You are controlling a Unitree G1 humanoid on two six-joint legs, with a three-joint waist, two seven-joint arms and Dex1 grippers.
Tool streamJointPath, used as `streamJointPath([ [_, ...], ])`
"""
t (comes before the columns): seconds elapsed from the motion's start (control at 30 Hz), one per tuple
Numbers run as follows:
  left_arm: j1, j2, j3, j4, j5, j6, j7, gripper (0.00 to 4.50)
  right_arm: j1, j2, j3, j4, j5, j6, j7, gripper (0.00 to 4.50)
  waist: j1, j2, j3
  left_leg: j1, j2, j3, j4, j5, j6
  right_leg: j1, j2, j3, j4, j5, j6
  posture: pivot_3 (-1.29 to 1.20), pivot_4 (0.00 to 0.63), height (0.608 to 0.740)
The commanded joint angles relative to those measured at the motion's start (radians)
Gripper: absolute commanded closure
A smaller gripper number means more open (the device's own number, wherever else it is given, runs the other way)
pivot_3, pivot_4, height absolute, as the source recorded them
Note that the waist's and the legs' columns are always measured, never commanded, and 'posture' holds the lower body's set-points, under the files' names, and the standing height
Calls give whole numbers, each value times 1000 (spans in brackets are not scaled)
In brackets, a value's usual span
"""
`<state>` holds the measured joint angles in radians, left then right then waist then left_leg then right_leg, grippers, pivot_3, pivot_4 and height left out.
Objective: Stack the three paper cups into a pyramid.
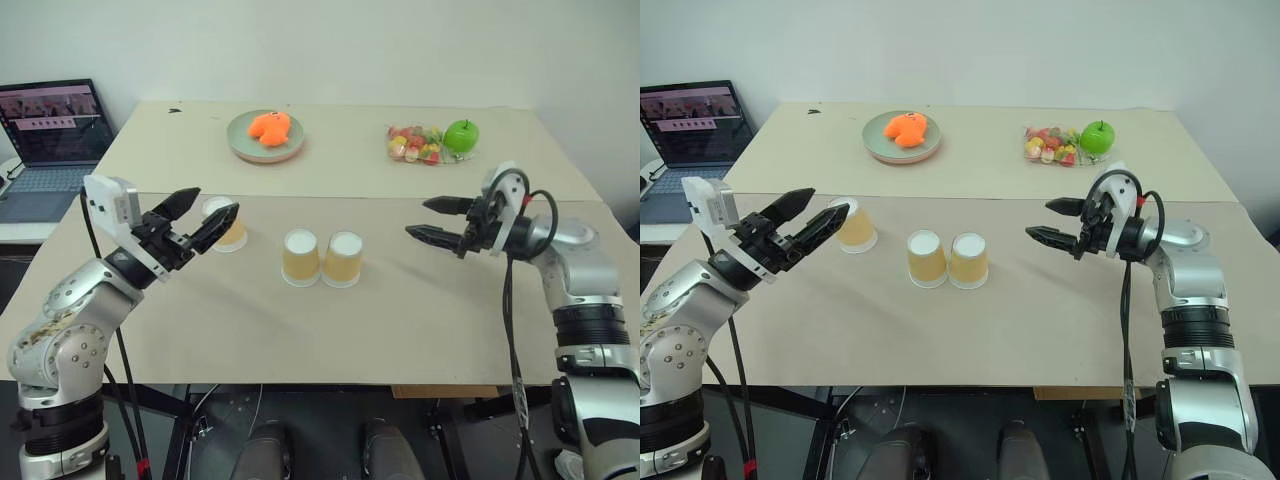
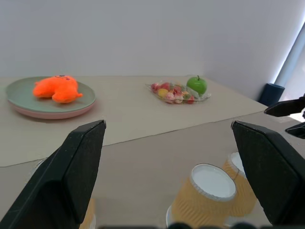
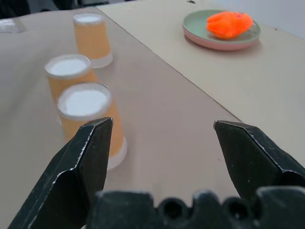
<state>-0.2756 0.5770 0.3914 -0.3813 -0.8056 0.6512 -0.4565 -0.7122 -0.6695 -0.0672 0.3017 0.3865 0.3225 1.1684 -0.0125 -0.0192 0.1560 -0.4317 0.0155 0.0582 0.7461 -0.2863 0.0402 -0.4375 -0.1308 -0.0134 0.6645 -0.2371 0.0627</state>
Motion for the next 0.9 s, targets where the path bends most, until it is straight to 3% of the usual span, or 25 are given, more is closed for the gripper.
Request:
streamJointPath([
  [0.03, 1, -7, -10, 11, 72, -38, 49, 0, -4, 1, -6, -98, 45, 47, 9, 511, 1, 0, 0, 0, 0, 0, 0, 0, 0, 0, 0, 0, 0, 0, 0, 0, 150, 676],
  [0.43, -130, -34, -105, 263, 306, -162, 92, 0, 82, 27, 3, -332, 125, 173, -22, 511, 14, -1, 0, -1, -1, 0, 0, 0, 0, 0, 0, -1, -1, 0, 0, 0, 150, 676],
  [0.9, -251, -70, -174, 474, 387, -254, 9, 0, 142, 4, -32, -394, 137, 172, -87, 511, 16, -2, 1, -1, -1, 0, 1, 0, 0, -1, 0, -1, 0, 0, 0, 0, 150, 676],
])
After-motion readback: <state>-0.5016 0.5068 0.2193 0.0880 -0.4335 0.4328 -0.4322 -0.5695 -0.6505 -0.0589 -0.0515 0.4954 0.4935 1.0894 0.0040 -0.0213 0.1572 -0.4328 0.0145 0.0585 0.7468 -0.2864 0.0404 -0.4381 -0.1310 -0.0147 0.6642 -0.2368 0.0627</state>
